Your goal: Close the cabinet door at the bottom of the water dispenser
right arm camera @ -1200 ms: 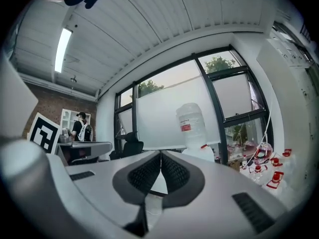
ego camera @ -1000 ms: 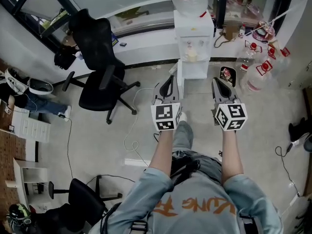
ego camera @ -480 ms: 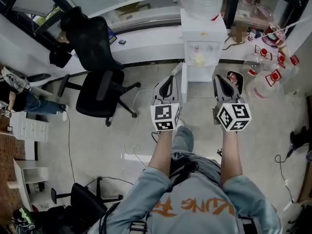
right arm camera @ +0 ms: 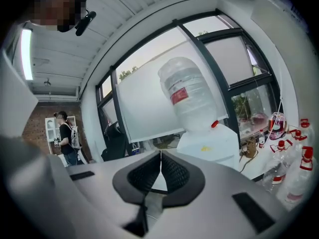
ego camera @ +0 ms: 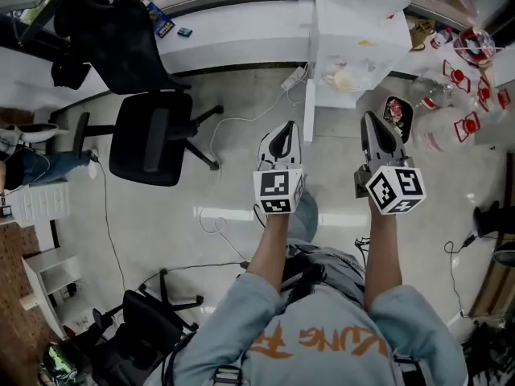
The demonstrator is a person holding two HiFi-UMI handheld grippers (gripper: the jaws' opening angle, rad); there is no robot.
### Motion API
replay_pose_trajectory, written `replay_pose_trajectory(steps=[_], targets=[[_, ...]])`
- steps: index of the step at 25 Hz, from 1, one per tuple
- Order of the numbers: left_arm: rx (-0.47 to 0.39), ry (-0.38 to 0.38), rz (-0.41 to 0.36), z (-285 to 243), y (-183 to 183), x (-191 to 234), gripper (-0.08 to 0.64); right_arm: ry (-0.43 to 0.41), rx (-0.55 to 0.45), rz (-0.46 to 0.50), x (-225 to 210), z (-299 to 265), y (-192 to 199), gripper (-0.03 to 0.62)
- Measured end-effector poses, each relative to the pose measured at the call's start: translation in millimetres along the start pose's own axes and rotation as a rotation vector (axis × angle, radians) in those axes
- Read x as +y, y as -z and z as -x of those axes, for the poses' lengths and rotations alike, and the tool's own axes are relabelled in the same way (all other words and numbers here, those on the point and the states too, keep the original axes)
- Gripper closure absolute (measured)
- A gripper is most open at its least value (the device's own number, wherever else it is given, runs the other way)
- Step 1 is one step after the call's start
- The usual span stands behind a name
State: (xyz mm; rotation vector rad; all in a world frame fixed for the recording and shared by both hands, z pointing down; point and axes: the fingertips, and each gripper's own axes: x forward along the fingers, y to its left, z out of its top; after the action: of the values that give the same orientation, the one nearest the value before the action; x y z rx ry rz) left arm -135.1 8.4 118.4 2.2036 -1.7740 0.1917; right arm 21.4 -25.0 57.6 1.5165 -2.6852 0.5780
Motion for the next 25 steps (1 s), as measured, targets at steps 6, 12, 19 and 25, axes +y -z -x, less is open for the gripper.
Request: replay_pose_trajectory(steps=[6, 12, 19, 25], targets=[[0.053, -0.040, 0.070, -41.0, 21.3, 42.5, 0.540, -0.037, 0.052, 0.071, 13.8, -69.2, 20.3, 0.563], [0.126, -0.040, 0.073, -61.4, 50.2, 50.6, 0.540, -0.006, 0.146, 0.102, -2.6, -88.1, 62.0, 0.564], [0.201, -0.017, 0.007, -82.3, 100.8, 29.9, 0.540, 0.002, 0.203, 0.056, -40.0, -95.9, 116.7, 0.563], [0.216, 0.014, -0.023, -105.2, 153.6, 19.8, 0.540, -0.010, 0.237, 0.029, -72.8, -112.9, 180.6, 0.563]])
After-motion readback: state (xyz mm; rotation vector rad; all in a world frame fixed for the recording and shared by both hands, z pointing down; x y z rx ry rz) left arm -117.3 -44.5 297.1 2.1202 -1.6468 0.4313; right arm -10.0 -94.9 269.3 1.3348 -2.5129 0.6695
